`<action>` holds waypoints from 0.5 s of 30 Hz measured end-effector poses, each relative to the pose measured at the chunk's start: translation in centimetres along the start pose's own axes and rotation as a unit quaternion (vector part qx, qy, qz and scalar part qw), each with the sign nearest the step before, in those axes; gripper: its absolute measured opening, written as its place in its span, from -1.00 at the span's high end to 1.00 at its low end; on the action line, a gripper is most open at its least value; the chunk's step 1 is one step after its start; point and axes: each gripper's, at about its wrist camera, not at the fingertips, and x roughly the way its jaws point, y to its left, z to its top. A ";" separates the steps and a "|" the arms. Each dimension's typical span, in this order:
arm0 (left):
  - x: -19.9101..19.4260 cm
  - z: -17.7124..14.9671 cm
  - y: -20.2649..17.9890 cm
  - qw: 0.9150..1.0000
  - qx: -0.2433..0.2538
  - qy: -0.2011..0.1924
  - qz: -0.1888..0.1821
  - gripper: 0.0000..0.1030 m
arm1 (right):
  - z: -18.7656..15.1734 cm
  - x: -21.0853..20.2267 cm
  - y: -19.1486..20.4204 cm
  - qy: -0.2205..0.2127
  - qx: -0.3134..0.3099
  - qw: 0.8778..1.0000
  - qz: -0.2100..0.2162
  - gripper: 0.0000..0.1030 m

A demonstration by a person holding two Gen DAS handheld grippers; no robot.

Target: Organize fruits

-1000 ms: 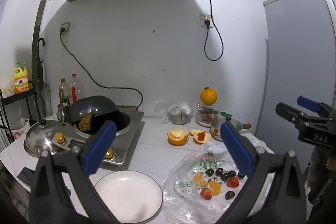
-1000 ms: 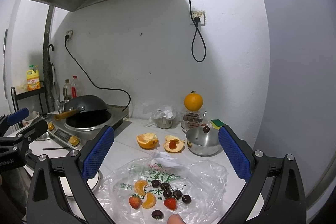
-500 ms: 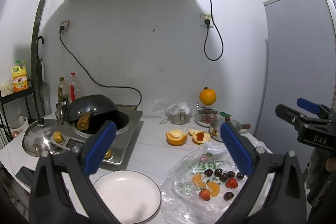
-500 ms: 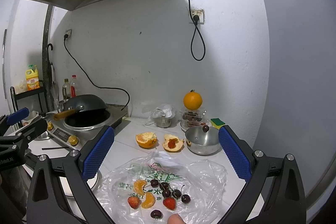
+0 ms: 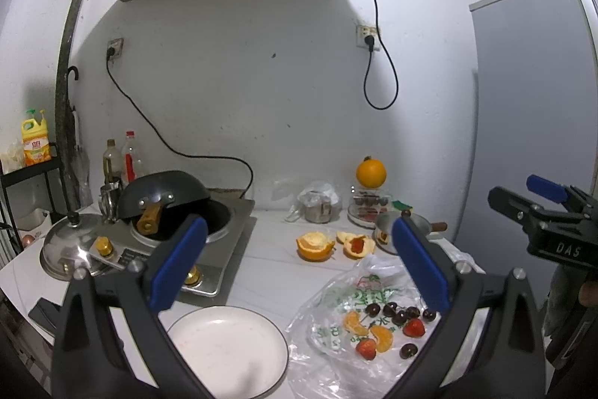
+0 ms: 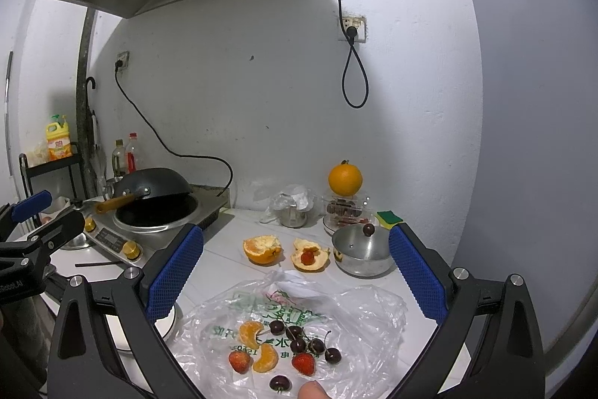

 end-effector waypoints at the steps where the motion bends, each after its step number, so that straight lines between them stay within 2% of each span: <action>1: 0.1 0.0 -0.1 1.000 0.000 0.000 0.000 -0.95 | 0.0 0.1 0.0 0.000 0.000 1.000 0.000 -0.96; 15: 0.6 0.0 -0.6 1.000 0.005 0.007 -0.001 -0.95 | 0.0 0.7 -0.3 0.007 0.001 1.000 0.008 -0.96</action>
